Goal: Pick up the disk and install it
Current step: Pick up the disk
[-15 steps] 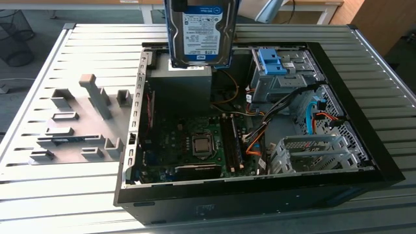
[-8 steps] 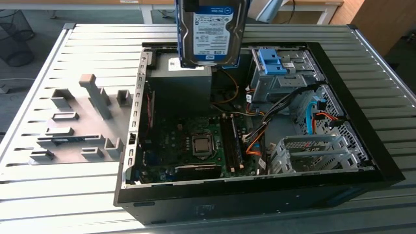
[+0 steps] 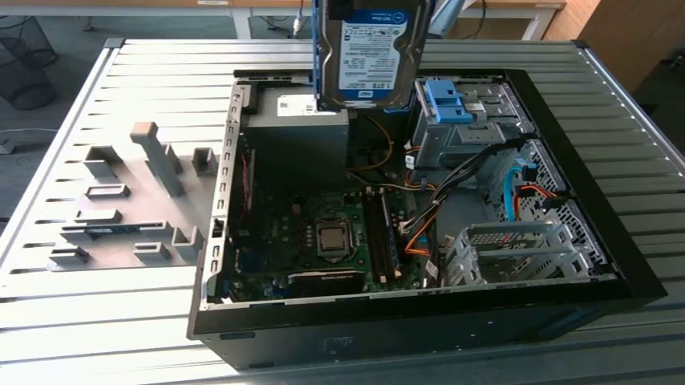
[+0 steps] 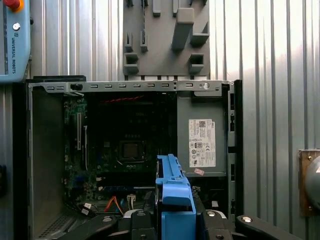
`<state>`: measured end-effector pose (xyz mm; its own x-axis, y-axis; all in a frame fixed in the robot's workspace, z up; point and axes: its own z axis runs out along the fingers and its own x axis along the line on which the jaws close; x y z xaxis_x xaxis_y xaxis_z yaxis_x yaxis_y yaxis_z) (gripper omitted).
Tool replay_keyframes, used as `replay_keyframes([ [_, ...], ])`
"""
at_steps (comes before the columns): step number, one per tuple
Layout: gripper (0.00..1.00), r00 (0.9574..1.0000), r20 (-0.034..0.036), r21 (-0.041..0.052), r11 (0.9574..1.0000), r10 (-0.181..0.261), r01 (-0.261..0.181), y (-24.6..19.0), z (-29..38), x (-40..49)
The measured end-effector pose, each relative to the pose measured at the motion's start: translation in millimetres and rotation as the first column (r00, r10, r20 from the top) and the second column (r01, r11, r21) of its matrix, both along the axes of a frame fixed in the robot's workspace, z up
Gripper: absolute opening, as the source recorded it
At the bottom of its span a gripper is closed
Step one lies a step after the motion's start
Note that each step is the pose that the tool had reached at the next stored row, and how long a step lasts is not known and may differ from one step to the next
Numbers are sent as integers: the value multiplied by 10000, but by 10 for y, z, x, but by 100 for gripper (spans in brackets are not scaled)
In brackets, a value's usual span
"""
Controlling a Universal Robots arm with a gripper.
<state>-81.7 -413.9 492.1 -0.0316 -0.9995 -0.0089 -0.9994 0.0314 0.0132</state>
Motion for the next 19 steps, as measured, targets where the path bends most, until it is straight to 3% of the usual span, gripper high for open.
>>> replay_keyframes([
  [5, 36, 10000, 0, 0, 10000, 0, 0, -1, 0, 87],
  [13, 36, 10000, 0, 1, 10000, 0, 0, -2, 0, 96],
  [15, 36, 10000, 1, 1, 10000, 1, -1, -29, -1, 96],
  [19, 36, 10000, 1, 2, 10000, 0, 0, -133, -5, 95],
])
